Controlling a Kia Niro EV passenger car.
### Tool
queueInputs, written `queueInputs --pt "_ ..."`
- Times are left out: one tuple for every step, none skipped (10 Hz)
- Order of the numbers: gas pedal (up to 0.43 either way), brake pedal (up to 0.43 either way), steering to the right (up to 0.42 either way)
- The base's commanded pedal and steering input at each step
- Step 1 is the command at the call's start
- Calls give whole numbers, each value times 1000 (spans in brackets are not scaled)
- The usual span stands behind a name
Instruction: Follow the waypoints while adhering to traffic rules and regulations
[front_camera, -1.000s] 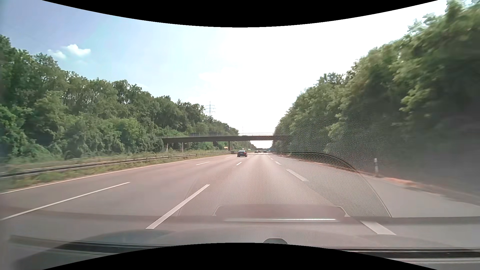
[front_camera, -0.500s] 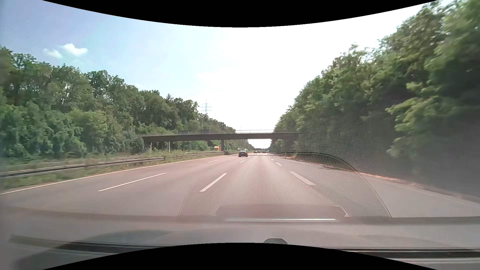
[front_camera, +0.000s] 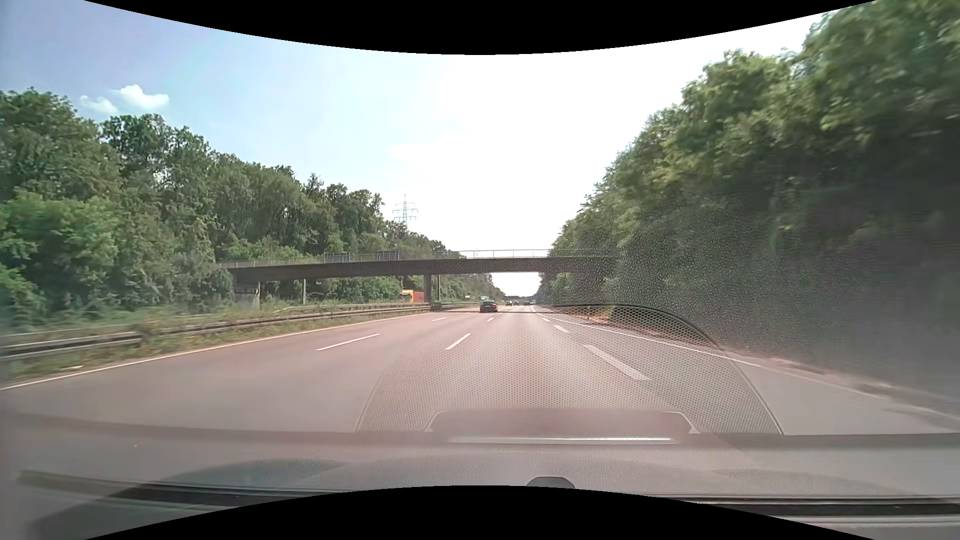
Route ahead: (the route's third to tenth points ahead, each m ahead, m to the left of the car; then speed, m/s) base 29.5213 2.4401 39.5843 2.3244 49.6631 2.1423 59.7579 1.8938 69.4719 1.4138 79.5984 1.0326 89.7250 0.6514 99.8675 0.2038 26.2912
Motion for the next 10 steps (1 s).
queueInputs --pt "260 0 0" --pt "260 0 0" --pt "260 0 0" --pt "260 0 0" --pt "260 0 0" --pt "260 0 0" --pt "260 0 0" --pt "260 0 0" --pt "260 0 0" --pt "260 0 0"
